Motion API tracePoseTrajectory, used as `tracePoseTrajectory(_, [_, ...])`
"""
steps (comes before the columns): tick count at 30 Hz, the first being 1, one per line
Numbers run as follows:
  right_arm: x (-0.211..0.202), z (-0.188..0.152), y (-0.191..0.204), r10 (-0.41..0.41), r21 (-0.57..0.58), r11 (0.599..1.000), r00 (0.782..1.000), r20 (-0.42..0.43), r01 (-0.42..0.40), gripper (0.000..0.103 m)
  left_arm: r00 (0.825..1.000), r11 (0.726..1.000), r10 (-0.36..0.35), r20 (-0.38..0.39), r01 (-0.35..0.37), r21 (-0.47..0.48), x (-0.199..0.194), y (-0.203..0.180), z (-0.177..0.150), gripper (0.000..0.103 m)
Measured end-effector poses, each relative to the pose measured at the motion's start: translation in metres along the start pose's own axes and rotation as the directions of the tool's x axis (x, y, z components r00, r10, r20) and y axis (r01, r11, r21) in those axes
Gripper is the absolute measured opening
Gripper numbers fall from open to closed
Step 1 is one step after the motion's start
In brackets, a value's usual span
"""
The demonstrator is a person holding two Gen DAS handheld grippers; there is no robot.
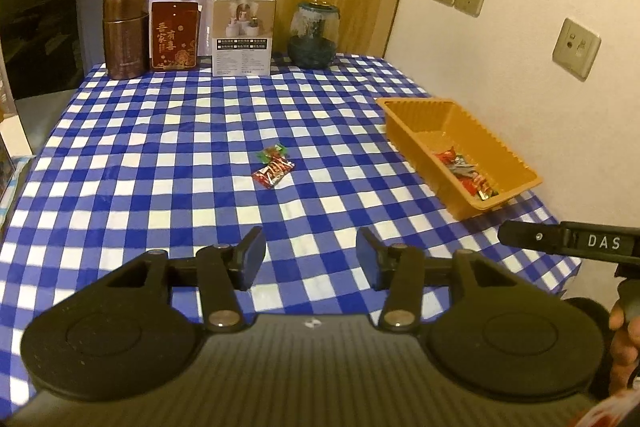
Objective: Organize snacks
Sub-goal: 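Withdraw both open tools from the tray toward the last candies, then grasp the red-gold candy with the left gripper while the right grasps the green-wrapped candy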
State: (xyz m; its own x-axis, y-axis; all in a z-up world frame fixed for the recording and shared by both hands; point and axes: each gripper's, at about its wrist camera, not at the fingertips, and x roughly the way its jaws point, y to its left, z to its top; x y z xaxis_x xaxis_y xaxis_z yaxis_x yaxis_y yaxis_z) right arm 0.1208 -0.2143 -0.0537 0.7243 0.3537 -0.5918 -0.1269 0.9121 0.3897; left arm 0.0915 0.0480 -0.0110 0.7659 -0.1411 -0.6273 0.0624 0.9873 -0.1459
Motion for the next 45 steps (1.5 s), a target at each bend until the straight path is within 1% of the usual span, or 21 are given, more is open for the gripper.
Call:
tracePoseTrajectory(9, [0.043, 0.014, 0.011, 0.021, -0.041, 0.999, 1.0, -0.021, -0.022, 0.066, 0.999, 0.997, 0.009, -0.051, -0.005, 0.071, 0.051, 0.019, 0.015, 0.046])
tracePoseTrajectory(15, [0.09, 0.027, 0.014, 0.03, -0.071, 0.997, 0.998, -0.048, -0.034, 0.066, 0.997, 0.991, -0.011, -0.071, 0.021, 0.13, 0.098, 0.032, 0.026, 0.046])
tracePoseTrajectory(19, [0.126, 0.037, 0.016, 0.034, -0.093, 0.995, 0.997, -0.07, -0.04, 0.065, 0.996, 0.985, -0.01, -0.087, 0.024, 0.17, 0.132, 0.043, 0.032, 0.046])
tracePoseTrajectory(22, [0.15, 0.045, 0.017, 0.037, -0.117, 0.992, 0.995, -0.089, -0.047, 0.061, 0.996, 0.981, -0.007, -0.092, 0.024, 0.19, 0.153, 0.052, 0.038, 0.046])
tracePoseTrajectory(24, [0.165, 0.051, 0.018, 0.034, -0.134, 0.99, 0.995, -0.099, -0.047, 0.056, 0.994, 0.981, -0.018, -0.104, 0.038, 0.19, 0.169, 0.058, 0.042, 0.046])
tracePoseTrajectory(26, [0.178, 0.056, 0.019, 0.029, -0.144, 0.989, 0.994, -0.107, -0.045, 0.054, 0.993, 0.98, -0.033, -0.111, 0.054, 0.193, 0.182, 0.062, 0.046, 0.046])
tracePoseTrajectory(31, [0.206, 0.071, 0.024, 0.023, -0.168, 0.985, 0.994, -0.111, -0.042, 0.054, 0.991, 0.965, -0.04, -0.13, 0.072, 0.252, 0.212, 0.06, 0.05, 0.046])
tracePoseTrajectory(38, [0.234, 0.081, 0.028, 0.008, -0.184, 0.982, 0.992, -0.127, -0.031, 0.054, 0.985, 0.951, -0.077, -0.154, 0.119, 0.286, 0.242, 0.058, 0.055, 0.045])
tracePoseTrajectory(42, [0.24, 0.082, 0.027, -0.001, -0.185, 0.983, 0.991, -0.131, -0.024, 0.054, 0.982, 0.942, -0.091, -0.168, 0.139, 0.305, 0.254, 0.056, 0.056, 0.038])
tracePoseTrajectory(43, [0.241, 0.083, 0.027, -0.002, -0.182, 0.983, 0.991, -0.132, -0.022, 0.054, 0.982, 0.942, -0.092, -0.163, 0.139, 0.305, 0.255, 0.057, 0.056, 0.038])
tracePoseTrajectory(45, [0.242, 0.083, 0.026, -0.004, -0.176, 0.984, 0.991, -0.133, -0.02, 0.054, 0.981, 0.946, -0.102, -0.165, 0.147, 0.29, 0.257, 0.06, 0.057, 0.034])
